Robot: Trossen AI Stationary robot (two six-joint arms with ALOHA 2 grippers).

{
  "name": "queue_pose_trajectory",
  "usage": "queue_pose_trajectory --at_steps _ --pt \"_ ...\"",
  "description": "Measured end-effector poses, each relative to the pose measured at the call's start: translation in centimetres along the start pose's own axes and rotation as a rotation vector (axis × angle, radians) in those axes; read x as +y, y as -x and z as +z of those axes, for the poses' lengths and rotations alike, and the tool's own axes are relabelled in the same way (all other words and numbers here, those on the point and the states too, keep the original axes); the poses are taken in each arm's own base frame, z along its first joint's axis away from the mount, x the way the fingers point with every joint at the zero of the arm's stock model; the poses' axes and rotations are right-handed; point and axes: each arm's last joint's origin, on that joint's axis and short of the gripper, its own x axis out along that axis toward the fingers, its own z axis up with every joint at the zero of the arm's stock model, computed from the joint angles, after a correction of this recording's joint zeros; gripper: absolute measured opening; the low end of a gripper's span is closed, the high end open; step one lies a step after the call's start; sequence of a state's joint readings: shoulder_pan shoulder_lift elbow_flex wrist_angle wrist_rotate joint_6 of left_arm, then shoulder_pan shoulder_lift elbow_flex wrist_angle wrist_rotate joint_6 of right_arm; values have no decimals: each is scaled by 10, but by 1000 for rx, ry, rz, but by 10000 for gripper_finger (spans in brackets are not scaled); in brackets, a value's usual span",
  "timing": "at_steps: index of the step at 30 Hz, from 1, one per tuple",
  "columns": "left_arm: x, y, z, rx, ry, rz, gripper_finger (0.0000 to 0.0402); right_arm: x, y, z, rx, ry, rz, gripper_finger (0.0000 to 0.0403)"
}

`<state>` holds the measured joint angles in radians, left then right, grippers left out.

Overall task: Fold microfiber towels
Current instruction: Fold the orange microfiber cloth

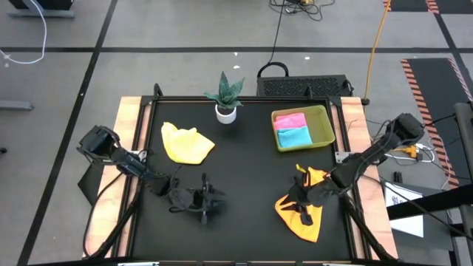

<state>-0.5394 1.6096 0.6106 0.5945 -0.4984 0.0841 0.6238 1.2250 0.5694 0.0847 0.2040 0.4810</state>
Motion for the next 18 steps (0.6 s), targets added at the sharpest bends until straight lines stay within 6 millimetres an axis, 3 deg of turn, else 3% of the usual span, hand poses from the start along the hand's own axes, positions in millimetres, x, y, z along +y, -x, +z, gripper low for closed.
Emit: queue_pose_trajectory --at_steps 8,13,18 --pt "4 -3 -3 26 32 -15 117 -17 -9 -38 123 -56 -18 164" --pt "4 -3 -4 30 38 -41 117 -19 -22 -49 137 -35 -17 170" --pt "4 -3 -3 29 35 -41 117 -12 -39 -45 152 60 7 165"
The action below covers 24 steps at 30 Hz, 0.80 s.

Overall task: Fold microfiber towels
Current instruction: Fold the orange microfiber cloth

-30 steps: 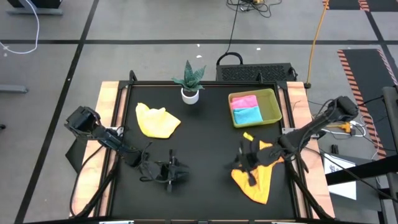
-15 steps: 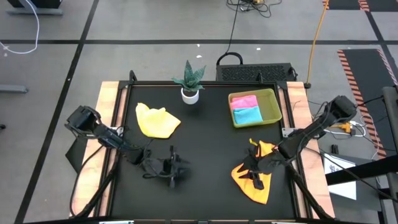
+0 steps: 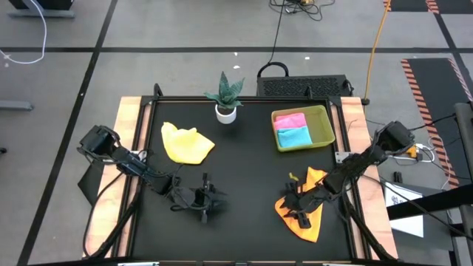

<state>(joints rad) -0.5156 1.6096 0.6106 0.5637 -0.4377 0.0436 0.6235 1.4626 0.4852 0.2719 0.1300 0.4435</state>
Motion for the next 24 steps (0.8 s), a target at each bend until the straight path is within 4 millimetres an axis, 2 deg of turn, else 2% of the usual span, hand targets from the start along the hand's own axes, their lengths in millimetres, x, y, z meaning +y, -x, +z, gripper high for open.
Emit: queue_pose_trajectory --at_steps 4,9,17,20,24 --pt "1 -1 0 1 7 4 117 7 -7 12 12 71 -4 164" --pt "3 -1 0 2 9 9 117 14 -3 35 -25 124 -33 164" --pt "3 -1 -1 12 22 9 117 -11 -12 22 162 150 -168 160" --pt "3 -1 -1 13 22 9 117 -13 -20 21 196 179 -82 128" --pt "3 -1 -1 14 22 9 118 -15 -28 22 174 173 -52 38"
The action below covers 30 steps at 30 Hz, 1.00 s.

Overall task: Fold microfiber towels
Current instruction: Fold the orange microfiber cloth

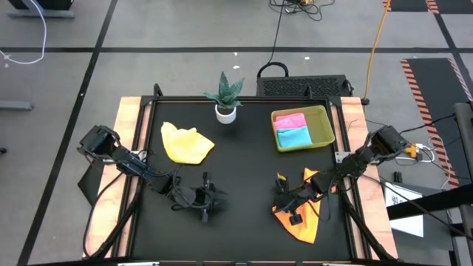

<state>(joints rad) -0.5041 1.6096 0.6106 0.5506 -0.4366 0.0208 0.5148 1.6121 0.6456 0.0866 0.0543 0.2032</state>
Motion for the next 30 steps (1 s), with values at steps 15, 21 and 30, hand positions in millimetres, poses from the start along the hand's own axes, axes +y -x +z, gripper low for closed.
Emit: queue_pose_trajectory --at_steps 15,21,30 --pt "0 0 5 -45 20 2 118 -11 42 74 -417 -32 -334 1" --pt "2 3 15 -141 54 148 117 -7 70 112 -490 76 -825 1" --pt "-11 39 41 -243 -8 324 117 35 113 129 -533 27 -1275 0"
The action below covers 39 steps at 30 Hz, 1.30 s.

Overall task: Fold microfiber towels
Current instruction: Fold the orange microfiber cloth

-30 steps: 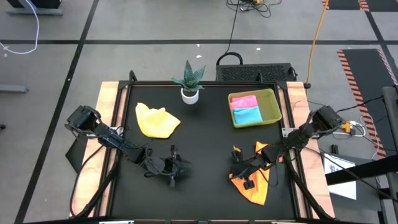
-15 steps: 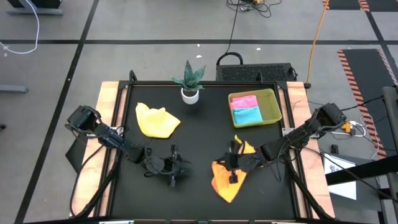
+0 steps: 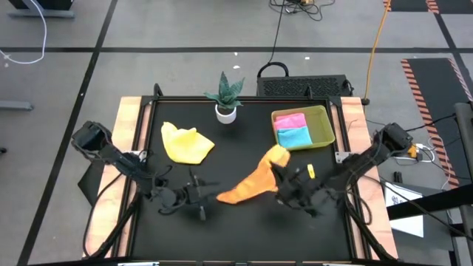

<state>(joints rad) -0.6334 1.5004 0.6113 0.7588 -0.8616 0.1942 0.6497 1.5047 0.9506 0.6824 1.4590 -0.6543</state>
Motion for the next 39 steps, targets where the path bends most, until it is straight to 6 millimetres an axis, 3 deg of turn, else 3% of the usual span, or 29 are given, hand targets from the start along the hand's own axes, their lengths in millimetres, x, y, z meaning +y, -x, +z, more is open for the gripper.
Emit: queue_pose_trajectory --at_steps 3,7,10,17,22,28,33,39 --pt "-5 4 -1 0 -22 -34 117 8 15 -6 -77 -71 132 0" --pt "-10 1 -4 -18 -13 -96 117 24 25 -24 -177 -217 457 0" --pt "-15 -7 -9 -61 -19 -108 117 36 19 -44 -163 -290 618 0" --pt "-23 -36 -33 -69 -47 -182 117 70 0 -83 -59 -348 809 0" --pt "-26 -57 -38 -82 43 -363 117 92 -3 -100 -27 -303 835 0" --pt "-31 -78 -46 -86 93 -589 118 98 -2 -106 -16 -282 839 0" --pt "-33 -92 -52 -42 180 -554 118 96 0 -103 -32 -284 843 0" --pt "-41 -102 -53 -66 92 -532 118 96 4 -102 -52 -263 851 0"
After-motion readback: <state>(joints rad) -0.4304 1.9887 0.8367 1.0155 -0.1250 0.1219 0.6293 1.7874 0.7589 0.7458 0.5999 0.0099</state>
